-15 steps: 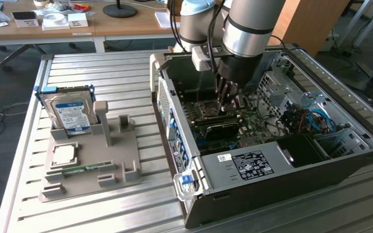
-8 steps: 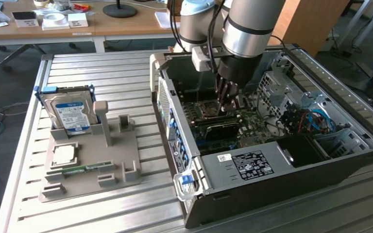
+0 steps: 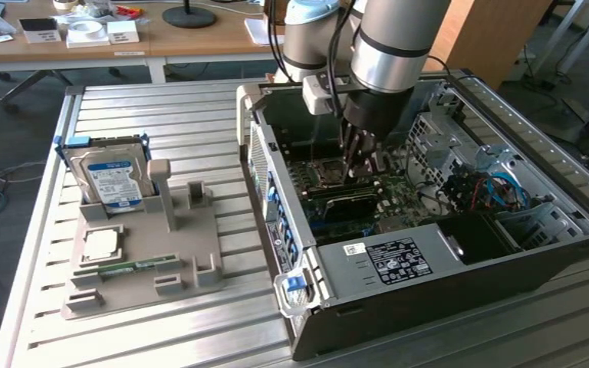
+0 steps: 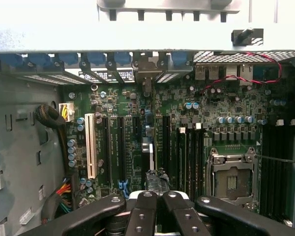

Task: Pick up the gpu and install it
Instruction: 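Press down on the gpu until it lock into place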

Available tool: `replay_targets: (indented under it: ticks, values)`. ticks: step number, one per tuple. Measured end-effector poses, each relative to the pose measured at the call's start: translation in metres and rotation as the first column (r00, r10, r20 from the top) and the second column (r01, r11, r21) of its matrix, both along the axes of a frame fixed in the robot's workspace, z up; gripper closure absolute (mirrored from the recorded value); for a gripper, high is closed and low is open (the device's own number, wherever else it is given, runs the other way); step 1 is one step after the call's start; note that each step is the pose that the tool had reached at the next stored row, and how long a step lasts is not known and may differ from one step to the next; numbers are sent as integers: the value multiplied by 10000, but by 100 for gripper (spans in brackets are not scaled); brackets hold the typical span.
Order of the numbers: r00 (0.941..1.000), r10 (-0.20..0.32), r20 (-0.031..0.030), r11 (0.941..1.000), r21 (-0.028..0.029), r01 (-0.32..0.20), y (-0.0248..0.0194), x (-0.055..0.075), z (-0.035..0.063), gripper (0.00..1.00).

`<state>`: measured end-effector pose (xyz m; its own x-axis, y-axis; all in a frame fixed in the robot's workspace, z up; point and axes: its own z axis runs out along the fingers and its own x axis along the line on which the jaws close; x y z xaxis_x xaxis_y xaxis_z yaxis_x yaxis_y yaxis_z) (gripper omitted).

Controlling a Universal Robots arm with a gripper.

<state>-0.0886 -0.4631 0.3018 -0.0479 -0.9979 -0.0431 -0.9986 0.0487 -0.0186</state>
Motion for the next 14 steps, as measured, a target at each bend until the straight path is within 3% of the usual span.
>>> replay_targets:
  ticks: [7, 14]
  values:
    - [10000, 0, 0, 10000, 0, 0, -17, 0, -3, 89]
    - [10000, 0, 0, 10000, 0, 0, -18, 0, -74, 89]
